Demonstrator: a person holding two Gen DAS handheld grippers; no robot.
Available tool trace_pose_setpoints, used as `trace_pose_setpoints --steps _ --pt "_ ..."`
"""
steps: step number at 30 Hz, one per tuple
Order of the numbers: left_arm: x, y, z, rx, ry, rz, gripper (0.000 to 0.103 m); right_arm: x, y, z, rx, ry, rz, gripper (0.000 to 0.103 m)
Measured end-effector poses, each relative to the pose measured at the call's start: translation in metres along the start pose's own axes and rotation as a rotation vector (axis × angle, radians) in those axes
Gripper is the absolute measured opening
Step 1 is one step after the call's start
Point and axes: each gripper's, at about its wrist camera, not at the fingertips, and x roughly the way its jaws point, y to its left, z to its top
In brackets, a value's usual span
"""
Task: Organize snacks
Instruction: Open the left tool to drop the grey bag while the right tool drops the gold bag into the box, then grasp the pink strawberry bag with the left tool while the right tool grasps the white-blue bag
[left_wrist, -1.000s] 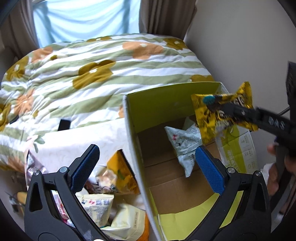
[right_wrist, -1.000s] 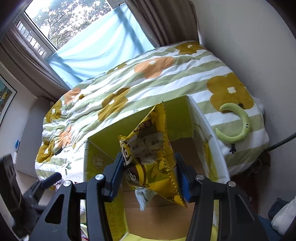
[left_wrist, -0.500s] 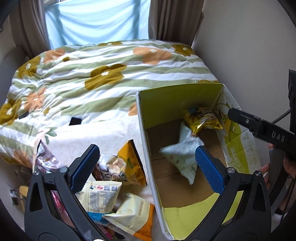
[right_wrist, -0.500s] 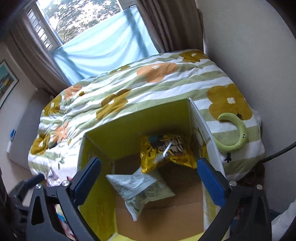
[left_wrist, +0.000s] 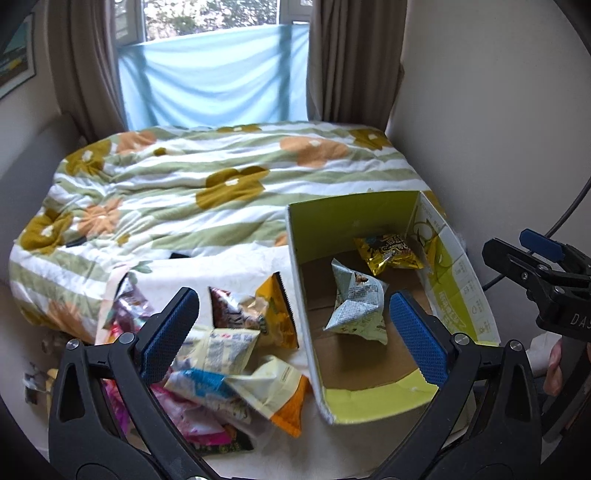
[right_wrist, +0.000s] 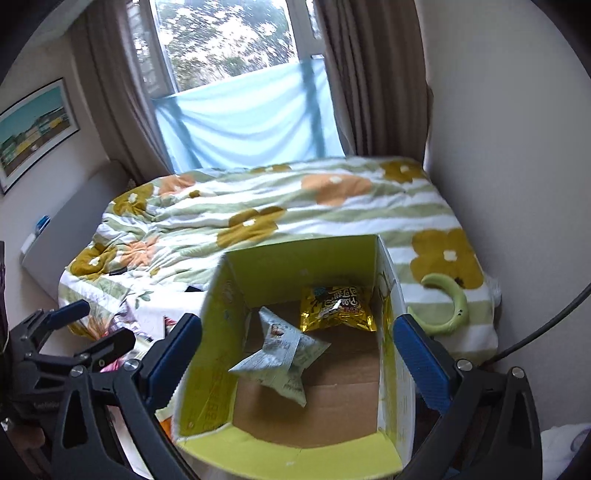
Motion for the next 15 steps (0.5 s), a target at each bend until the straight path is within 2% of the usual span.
trace_pose_setpoints --steps 4,11,15 --pt "-0.031 0.012 -0.020 -0.025 -0.019 0.039 0.102 -0.019 0.016 -0.013 -0.035 -0.019 0.040 0.103" --pt "-0.075 0.055 -0.061 -0.079 -0.025 0.152 0.102 -0.035 0.049 -0.033 -0.062 -0.040 0.164 0.103" --pt "-0.089 0.084 -0.080 -0.110 -0.027 0.173 0.102 -0.035 0.077 -0.046 -0.090 -0.038 0.200 0.103"
